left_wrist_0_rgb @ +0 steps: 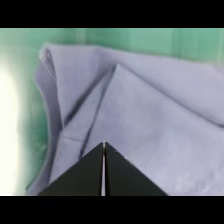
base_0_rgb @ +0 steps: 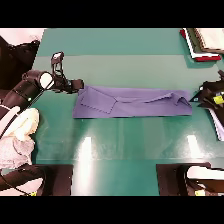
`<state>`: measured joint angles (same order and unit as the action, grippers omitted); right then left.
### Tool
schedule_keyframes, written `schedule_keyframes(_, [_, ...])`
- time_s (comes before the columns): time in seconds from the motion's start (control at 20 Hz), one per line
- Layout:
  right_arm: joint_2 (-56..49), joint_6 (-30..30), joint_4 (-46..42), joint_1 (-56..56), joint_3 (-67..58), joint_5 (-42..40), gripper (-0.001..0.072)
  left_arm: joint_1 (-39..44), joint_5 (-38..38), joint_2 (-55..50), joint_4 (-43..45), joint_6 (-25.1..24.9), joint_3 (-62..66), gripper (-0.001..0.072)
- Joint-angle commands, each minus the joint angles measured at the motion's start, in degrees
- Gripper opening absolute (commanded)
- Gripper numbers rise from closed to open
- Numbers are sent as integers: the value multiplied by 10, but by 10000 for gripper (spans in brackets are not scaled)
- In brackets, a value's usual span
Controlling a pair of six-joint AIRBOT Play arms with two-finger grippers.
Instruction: Fold the shirts.
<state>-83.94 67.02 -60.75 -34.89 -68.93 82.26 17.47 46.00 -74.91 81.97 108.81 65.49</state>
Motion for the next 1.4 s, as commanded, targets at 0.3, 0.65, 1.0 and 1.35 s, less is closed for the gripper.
schedule_keyframes(0.3, [14, -82, 50, 13, 55, -23, 656, -1, 7, 0, -30, -13, 1, 34])
schedule_keyframes(0.65, [64, -80, -8, 93, 55, -131, 623, -1, 14, 0, -32, -13, 1, 33])
schedule_keyframes(1.0, [63, -80, -10, 157, 55, -255, 312, -1, 21, 0, -32, -13, 1, 34])
schedule_keyframes(1.35, [62, 6, -33, 47, 55, -227, 401, -1, 29, 0, -40, -13, 1, 34])
